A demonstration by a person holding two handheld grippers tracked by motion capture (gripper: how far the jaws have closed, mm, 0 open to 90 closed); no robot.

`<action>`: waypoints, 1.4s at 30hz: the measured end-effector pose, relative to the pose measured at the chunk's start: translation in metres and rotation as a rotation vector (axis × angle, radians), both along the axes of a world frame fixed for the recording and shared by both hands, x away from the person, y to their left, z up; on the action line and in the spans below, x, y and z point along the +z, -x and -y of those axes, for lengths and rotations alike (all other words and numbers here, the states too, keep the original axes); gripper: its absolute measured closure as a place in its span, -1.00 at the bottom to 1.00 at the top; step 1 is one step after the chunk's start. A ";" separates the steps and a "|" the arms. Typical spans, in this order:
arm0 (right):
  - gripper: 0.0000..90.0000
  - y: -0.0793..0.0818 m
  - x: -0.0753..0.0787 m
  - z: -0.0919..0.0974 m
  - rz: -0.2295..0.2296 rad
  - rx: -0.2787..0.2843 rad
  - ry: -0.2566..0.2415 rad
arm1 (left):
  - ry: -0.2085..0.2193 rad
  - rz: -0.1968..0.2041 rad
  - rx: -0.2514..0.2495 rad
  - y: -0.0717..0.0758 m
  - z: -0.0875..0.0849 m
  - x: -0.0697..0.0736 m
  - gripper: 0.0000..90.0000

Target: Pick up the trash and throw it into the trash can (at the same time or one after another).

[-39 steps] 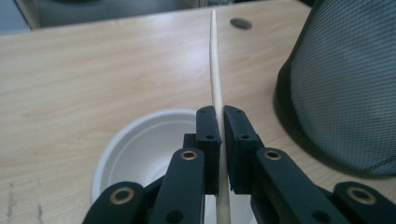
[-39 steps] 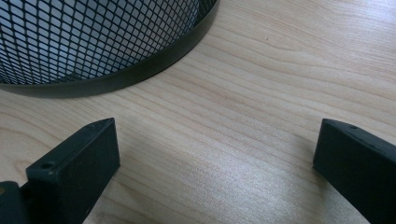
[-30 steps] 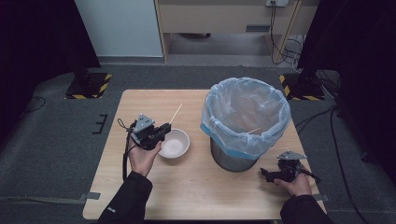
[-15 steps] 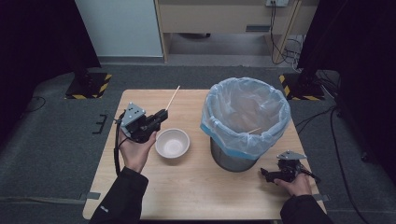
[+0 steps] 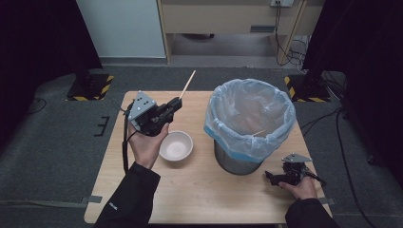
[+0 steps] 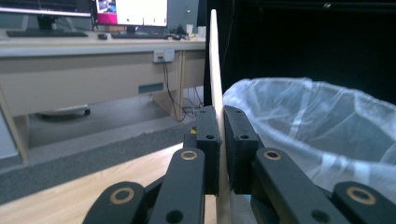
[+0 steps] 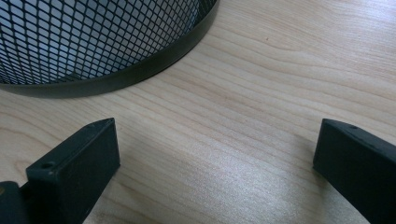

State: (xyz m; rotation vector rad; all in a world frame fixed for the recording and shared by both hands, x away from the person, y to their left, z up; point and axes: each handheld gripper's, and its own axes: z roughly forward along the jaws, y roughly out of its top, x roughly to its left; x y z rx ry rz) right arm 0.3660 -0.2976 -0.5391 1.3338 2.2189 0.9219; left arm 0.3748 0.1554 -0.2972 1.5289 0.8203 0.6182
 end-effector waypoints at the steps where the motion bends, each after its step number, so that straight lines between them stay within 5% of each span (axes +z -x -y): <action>1: -0.98 0.000 0.000 0.000 0.000 0.000 0.000 | -0.003 0.007 -0.005 0.000 0.002 0.003 0.89; 24: -0.98 -0.001 0.000 0.000 0.003 0.003 -0.001 | 0.019 0.097 -0.098 -0.005 0.060 0.037 0.89; 42: -0.98 -0.001 0.000 0.000 0.003 0.003 -0.001 | 0.010 0.111 -0.179 -0.016 0.115 0.047 0.89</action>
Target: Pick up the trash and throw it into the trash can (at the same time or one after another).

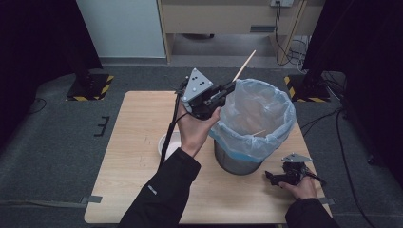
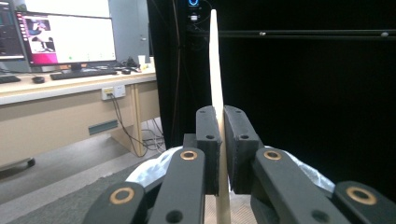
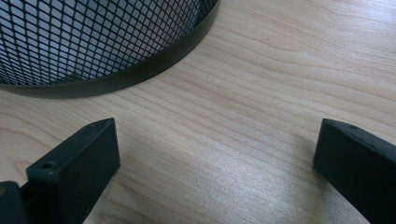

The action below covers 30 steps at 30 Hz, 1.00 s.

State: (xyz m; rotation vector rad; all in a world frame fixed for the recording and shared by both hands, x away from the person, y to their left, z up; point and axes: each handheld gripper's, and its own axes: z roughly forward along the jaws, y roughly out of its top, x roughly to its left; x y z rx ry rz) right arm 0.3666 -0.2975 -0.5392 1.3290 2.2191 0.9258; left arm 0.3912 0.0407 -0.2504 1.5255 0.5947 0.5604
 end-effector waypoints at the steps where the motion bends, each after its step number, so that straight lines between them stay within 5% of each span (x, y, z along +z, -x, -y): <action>1: -0.98 0.000 0.000 0.000 0.000 0.001 0.000 | 0.000 0.000 -0.004 -0.001 0.003 0.000 0.89; 20: -0.98 0.000 0.000 0.000 0.000 0.002 -0.001 | -0.024 -0.015 -0.042 -0.022 0.042 -0.006 0.82; 30: -0.98 0.000 0.000 0.000 0.000 0.004 -0.001 | -0.045 -0.016 -0.027 -0.015 0.015 -0.006 0.33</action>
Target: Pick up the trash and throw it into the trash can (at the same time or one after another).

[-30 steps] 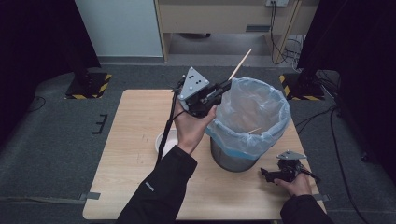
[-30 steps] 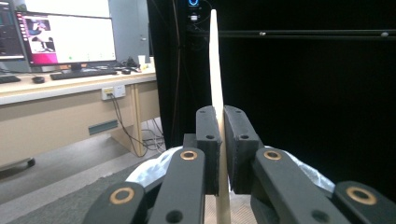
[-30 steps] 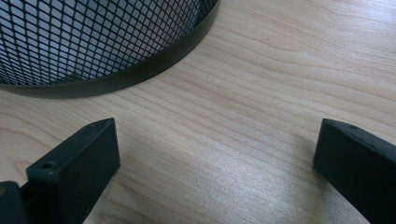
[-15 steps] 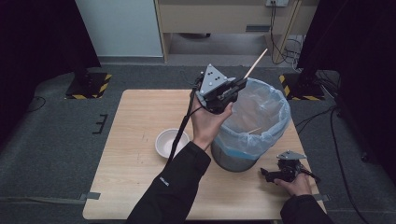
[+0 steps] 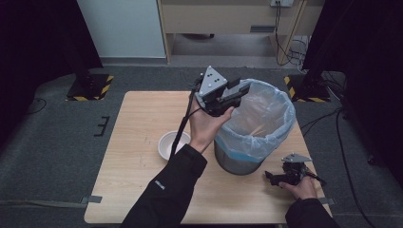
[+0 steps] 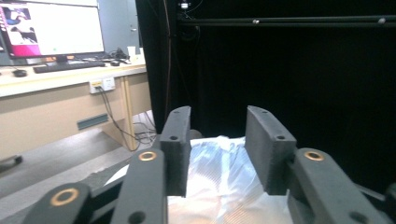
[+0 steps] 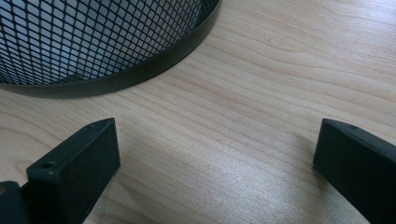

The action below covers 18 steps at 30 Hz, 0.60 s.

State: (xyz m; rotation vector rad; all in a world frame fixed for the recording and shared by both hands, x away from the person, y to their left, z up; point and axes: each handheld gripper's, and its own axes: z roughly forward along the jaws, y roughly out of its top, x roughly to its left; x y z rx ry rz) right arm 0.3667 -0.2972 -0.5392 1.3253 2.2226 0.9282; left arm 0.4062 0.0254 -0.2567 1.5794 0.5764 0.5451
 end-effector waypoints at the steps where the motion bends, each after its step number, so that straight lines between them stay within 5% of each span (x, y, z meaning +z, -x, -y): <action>1: -0.98 0.000 0.000 0.000 -0.001 0.000 -0.001 | 0.002 0.002 0.006 0.002 -0.005 0.000 0.27; 7: -0.98 0.000 0.000 0.000 0.000 0.000 0.000 | -0.048 0.013 0.059 0.016 -0.048 -0.007 0.02; 18: -0.98 0.000 0.000 0.000 -0.004 0.001 0.000 | -0.093 -0.093 0.190 0.037 -0.136 -0.063 -0.23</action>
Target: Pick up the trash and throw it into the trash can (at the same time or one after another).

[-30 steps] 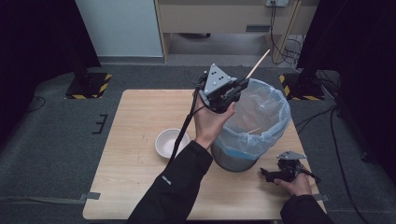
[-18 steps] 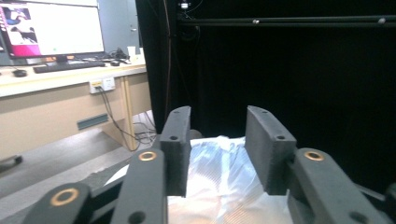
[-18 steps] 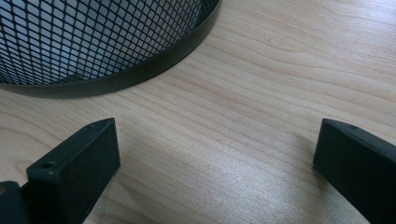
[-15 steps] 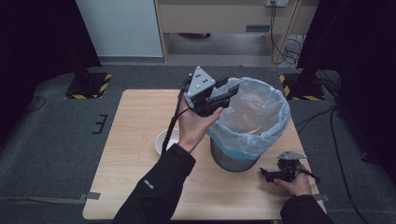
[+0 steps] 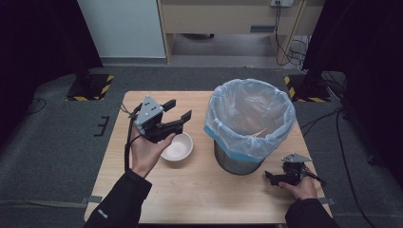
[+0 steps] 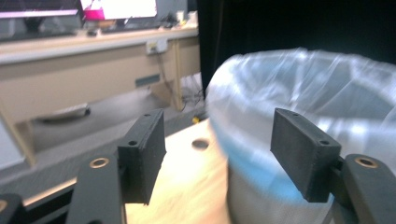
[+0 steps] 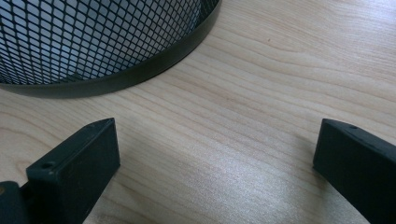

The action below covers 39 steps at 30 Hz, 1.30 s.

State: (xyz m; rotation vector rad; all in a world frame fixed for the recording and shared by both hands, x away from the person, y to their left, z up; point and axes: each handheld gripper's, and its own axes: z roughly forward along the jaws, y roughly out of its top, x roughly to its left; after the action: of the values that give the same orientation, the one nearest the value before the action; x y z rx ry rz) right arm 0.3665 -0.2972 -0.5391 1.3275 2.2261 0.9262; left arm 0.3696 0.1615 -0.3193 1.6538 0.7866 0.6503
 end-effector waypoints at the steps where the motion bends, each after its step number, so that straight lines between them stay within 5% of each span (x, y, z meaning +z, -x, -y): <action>1: -0.98 0.000 0.000 0.000 0.000 0.000 0.000 | -0.003 -0.012 0.011 0.001 -0.006 -0.007 -0.23; 5: -0.98 0.000 0.000 0.000 0.000 0.000 0.000 | 0.021 -0.074 0.068 0.000 -0.028 -0.036 -0.30; 17: -0.98 0.000 0.000 0.000 0.000 0.000 0.000 | -0.011 -0.254 0.222 -0.019 -0.069 -0.127 -0.38; 26: -0.98 0.000 0.000 0.000 0.000 0.000 0.000 | -0.018 -0.350 0.257 -0.030 -0.075 -0.165 -0.40; 34: -0.98 0.000 0.000 0.000 0.000 0.000 0.000 | -0.120 -0.415 0.246 -0.040 -0.070 -0.189 -0.36; 39: -0.98 0.000 0.000 0.000 0.000 0.000 0.000 | -0.141 -0.449 0.252 -0.041 -0.069 -0.195 -0.25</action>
State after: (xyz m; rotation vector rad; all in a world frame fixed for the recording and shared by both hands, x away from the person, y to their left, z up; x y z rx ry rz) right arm 0.3665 -0.2972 -0.5391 1.3275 2.2265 0.9265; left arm 0.4110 0.2304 -0.5142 1.8754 1.3139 0.5195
